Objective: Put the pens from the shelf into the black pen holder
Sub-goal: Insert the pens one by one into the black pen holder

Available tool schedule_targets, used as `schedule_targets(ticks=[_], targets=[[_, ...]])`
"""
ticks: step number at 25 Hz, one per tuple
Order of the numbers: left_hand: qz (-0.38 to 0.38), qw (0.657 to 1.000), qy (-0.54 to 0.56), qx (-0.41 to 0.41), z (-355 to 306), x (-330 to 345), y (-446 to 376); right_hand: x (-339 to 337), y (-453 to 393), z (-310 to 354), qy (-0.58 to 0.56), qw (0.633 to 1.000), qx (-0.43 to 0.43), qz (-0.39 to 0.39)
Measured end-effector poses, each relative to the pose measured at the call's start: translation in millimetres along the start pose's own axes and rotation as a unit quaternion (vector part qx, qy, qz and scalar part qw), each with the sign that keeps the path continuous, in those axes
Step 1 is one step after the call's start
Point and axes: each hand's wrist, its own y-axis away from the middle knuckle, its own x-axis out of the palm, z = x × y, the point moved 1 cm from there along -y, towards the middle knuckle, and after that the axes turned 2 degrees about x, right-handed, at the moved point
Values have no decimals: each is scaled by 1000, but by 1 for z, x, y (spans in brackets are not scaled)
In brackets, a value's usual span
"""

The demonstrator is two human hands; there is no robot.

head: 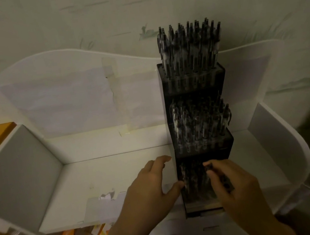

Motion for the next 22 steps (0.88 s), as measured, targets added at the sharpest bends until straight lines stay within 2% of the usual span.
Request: schedule_targets(ticks=[5,11,16,22], targets=[[-14,1000,-3,-6,-1,2,4,16,13,-23,20,999,21,45],[-33,999,-9,-14,-12,7,11,6,11,-21,-33,995,78,56],[-79,996,-40,3,-25,8,16,-14,0,-7,-5,998,5,66],[-127,989,-78,-17,-30,3,36,-15,-19,16,-17,985,-88,146]])
